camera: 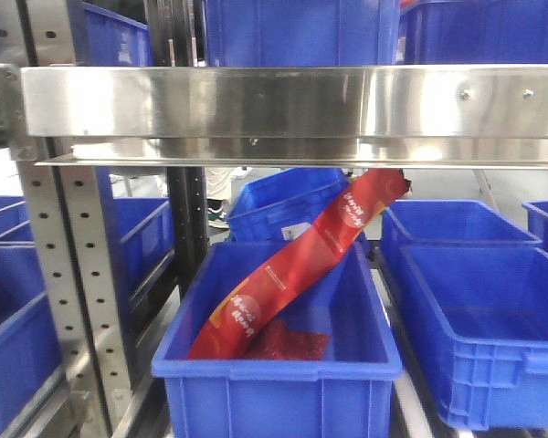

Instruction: Move two blue bins to right shelf middle

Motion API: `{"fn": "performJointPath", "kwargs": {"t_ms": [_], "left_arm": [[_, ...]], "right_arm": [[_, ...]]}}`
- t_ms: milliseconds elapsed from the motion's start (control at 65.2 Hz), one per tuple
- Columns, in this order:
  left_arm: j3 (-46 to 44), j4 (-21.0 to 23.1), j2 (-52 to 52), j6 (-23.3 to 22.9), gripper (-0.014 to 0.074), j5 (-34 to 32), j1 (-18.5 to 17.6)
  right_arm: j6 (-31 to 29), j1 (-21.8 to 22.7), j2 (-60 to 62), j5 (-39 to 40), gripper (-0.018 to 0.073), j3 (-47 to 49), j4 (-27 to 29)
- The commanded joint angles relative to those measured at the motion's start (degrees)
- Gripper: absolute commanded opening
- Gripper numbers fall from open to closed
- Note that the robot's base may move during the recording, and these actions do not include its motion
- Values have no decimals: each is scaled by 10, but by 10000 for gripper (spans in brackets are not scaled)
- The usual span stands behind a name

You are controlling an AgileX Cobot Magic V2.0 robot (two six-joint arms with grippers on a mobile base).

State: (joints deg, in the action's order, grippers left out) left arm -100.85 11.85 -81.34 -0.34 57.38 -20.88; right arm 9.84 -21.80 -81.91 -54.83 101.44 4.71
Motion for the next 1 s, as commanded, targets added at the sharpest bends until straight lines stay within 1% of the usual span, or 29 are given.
{"fn": "performJointPath", "kwargs": {"t_ms": [0, 982], "left_arm": [[-12, 55, 15, 14, -110, -32, -8], [-12, 55, 15, 14, -110, -32, -8]], "right_arm": [[5, -1, 4, 61, -154, 6, 9], [5, -1, 4, 61, -154, 6, 9]]}}
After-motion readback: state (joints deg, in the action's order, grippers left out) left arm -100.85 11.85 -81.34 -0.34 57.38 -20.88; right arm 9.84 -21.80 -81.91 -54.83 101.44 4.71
